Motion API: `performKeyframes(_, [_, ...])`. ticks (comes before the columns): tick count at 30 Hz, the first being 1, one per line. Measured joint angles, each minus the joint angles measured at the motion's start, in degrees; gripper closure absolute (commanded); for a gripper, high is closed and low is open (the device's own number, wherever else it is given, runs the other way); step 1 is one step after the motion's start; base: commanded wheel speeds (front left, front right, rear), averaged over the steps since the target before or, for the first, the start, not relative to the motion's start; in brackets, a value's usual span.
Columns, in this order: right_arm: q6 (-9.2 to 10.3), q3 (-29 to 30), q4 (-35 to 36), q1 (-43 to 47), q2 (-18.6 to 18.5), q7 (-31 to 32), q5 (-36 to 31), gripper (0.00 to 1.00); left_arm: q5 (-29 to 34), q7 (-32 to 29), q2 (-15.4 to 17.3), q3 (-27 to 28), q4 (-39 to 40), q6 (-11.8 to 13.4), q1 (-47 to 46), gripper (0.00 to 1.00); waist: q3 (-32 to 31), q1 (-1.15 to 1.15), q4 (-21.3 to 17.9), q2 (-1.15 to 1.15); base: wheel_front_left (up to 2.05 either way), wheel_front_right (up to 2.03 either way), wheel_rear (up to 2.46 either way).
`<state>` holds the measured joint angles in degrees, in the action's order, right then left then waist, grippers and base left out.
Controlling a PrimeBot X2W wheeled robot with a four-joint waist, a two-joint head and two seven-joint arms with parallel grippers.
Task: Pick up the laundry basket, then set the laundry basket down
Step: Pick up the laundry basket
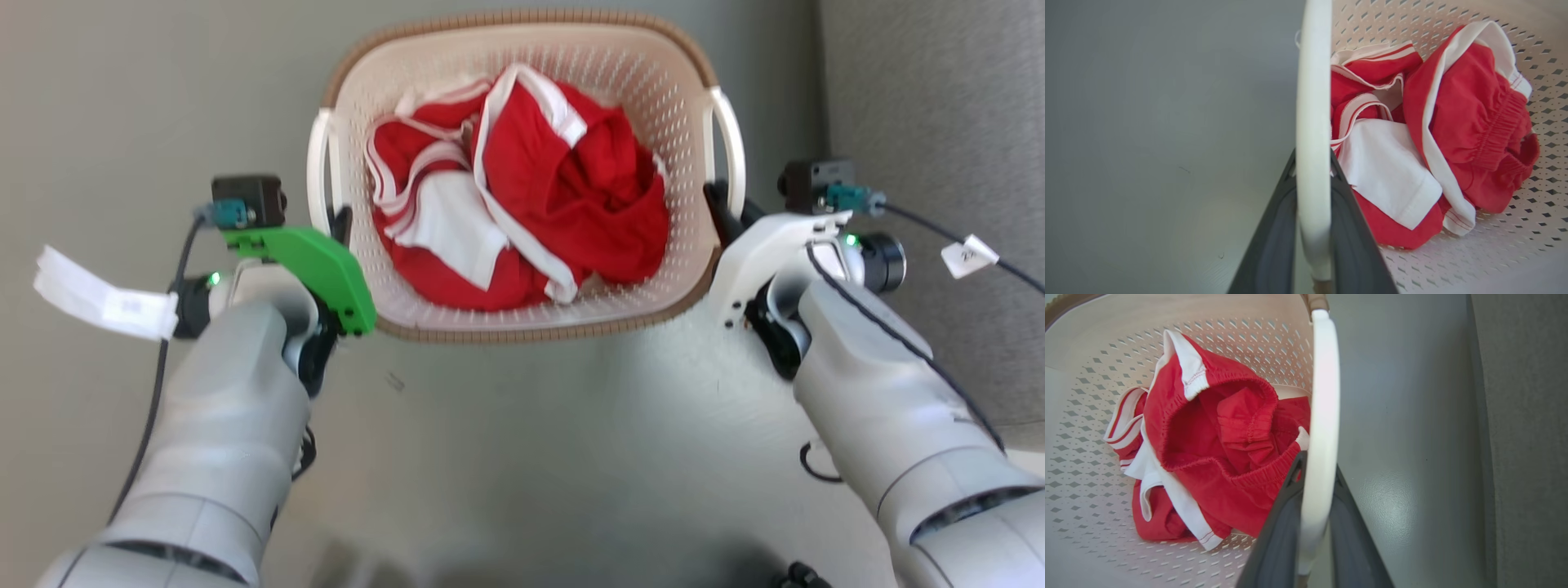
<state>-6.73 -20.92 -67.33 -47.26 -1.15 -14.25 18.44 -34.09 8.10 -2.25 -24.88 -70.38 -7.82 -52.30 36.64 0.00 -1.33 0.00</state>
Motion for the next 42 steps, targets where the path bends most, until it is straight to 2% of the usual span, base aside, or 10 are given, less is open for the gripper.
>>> performKeyframes(17, [-1.0,0.45,-4.03,9.21,1.6,0.49,3.58,1.0,-1.03,-0.34,-0.67,-1.18,-1.69,-0.27,10.15,1.0,-14.87,0.0,-0.36,0.0,0.0,0.0,0.0])
performKeyframes(28, [-1.33,-0.43,-4.95,15.33,2.21,4.68,6.13,1.0,-2.4,-4.01,-0.84,-2.03,-2.33,-0.33,16.67,1.0,-23.15,-0.01,-0.37,0.0,0.0,0.0,0.0])
performKeyframes(42, [-1.31,-4.28,-3.33,23.43,2.26,10.58,10.78,1.0,-4.77,-9.46,-0.76,-2.86,-2.98,-0.33,23.97,1.0,-34.08,-0.01,-0.38,0.0,0.0,0.0,0.0])
